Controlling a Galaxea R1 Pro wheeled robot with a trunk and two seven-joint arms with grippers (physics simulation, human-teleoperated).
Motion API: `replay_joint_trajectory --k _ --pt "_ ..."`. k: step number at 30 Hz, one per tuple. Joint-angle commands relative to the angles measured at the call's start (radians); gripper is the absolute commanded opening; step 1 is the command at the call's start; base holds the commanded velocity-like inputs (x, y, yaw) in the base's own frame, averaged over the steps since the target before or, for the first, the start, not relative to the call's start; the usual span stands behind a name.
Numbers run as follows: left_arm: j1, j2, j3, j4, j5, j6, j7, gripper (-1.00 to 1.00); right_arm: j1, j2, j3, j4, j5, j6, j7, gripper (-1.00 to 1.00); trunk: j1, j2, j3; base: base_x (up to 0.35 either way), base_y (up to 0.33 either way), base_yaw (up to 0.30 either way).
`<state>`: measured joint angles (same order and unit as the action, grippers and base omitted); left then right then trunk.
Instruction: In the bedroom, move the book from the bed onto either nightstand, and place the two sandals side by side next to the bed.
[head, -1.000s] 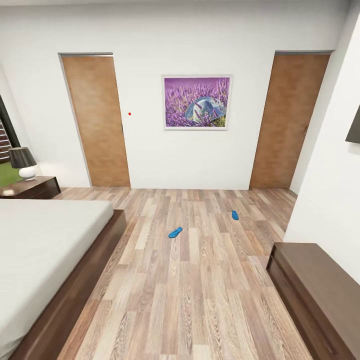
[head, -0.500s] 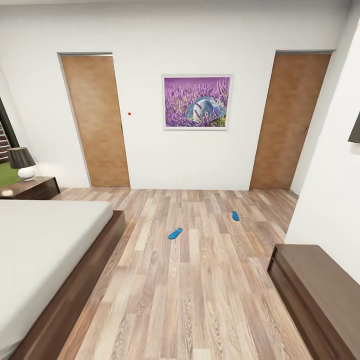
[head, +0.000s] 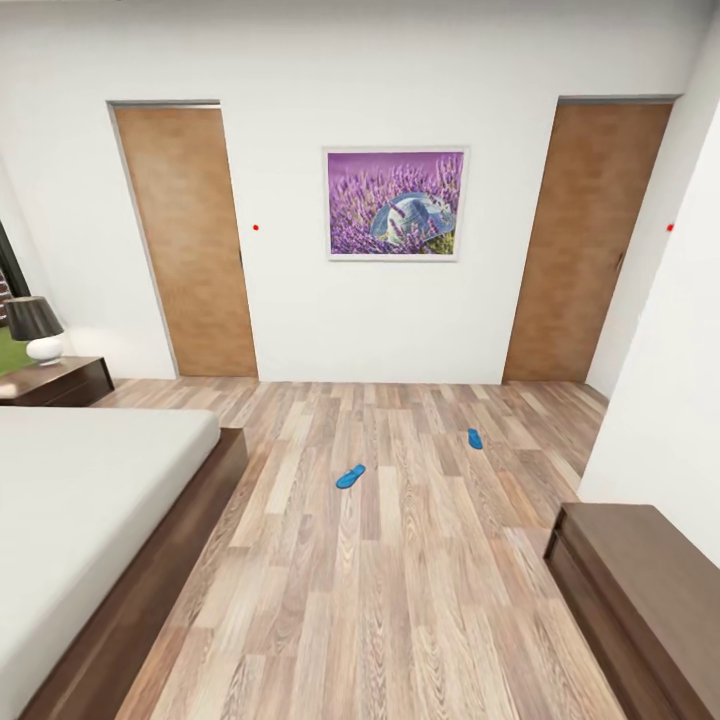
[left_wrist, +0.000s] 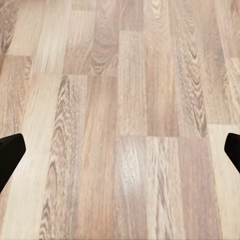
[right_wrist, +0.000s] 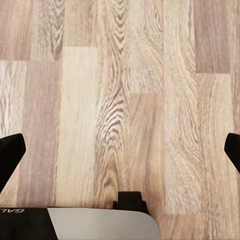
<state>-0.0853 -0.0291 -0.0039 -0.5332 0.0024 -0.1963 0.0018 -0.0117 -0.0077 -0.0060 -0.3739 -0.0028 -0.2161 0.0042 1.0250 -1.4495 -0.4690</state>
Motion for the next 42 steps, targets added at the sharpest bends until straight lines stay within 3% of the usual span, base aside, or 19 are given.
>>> replay_joint_trajectory --k 1,25,42 --pt "-0.001 0.000 0.000 0.000 0.000 -0.003 0.000 1.00 -0.001 0.000 -0.001 0.001 0.000 -0.003 0.000 1.00 0.000 0.000 -0.001 0.031 0.000 0.014" --pt "-0.001 0.000 -0.001 0.001 0.000 -0.003 0.000 1.00 -0.001 -0.001 -0.001 0.001 0.000 -0.003 0.000 1.00 0.000 0.000 0.001 0.003 0.000 0.254" --pt "0.000 -0.002 -0.001 0.001 -0.001 -0.003 0.000 1.00 -0.001 0.002 0.000 0.001 0.000 -0.003 0.000 1.00 0.000 0.000 -0.017 0.000 0.000 0.025"
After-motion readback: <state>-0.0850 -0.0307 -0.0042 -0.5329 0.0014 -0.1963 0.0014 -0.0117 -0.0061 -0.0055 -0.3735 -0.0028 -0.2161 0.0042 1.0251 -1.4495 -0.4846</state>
